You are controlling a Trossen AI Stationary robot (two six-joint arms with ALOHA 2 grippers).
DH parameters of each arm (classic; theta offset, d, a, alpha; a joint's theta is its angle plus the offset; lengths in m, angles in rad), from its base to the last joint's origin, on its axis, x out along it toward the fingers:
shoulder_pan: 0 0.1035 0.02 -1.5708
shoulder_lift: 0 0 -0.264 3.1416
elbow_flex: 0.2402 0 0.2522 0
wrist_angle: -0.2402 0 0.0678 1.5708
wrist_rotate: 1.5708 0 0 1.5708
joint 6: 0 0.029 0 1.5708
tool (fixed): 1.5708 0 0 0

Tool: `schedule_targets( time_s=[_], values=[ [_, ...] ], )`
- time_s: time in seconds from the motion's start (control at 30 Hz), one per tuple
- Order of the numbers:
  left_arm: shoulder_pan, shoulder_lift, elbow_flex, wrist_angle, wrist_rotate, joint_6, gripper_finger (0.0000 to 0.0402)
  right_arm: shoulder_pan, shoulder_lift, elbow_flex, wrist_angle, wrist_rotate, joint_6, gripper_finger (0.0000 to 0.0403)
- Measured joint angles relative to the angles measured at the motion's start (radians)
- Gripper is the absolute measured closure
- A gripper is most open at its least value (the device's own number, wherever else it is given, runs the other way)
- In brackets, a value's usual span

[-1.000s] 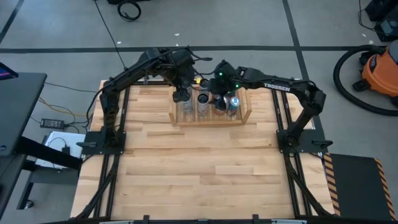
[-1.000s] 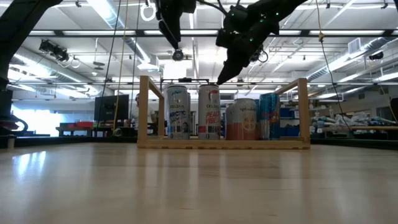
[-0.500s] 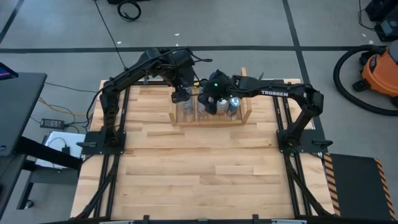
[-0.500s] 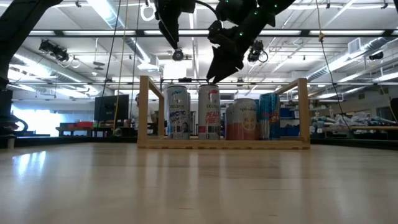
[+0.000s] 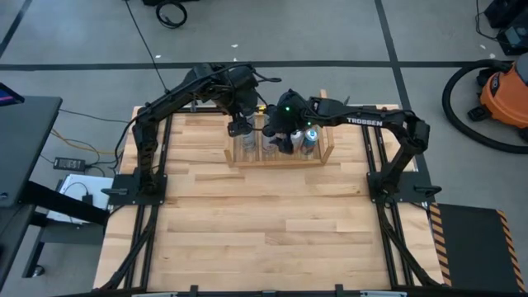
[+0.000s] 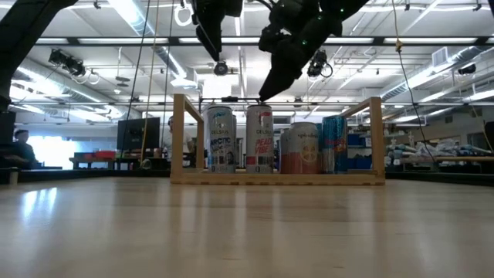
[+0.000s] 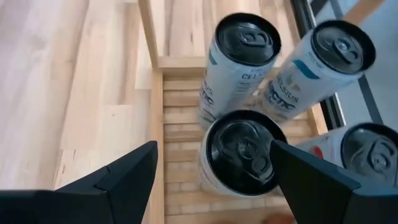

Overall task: Place canned beverage on shelf
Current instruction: Adjust the center white soda can

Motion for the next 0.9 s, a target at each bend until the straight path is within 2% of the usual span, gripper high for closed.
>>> schedule_targets(
  time_s=[0.4,0.9],
  values=[
    [0.0,0.0,0.0,-0.002,0.0,-0.002,0.0092,-0.075,0.0,0.0,0.005,-0.167,-0.113,0.0083],
    [0.0,0.0,0.0,-0.003,-0.002,0.007,0.0092,-0.08,0.082,0.004,0.056,-0.16,-0.125,0.0083]
  ],
)
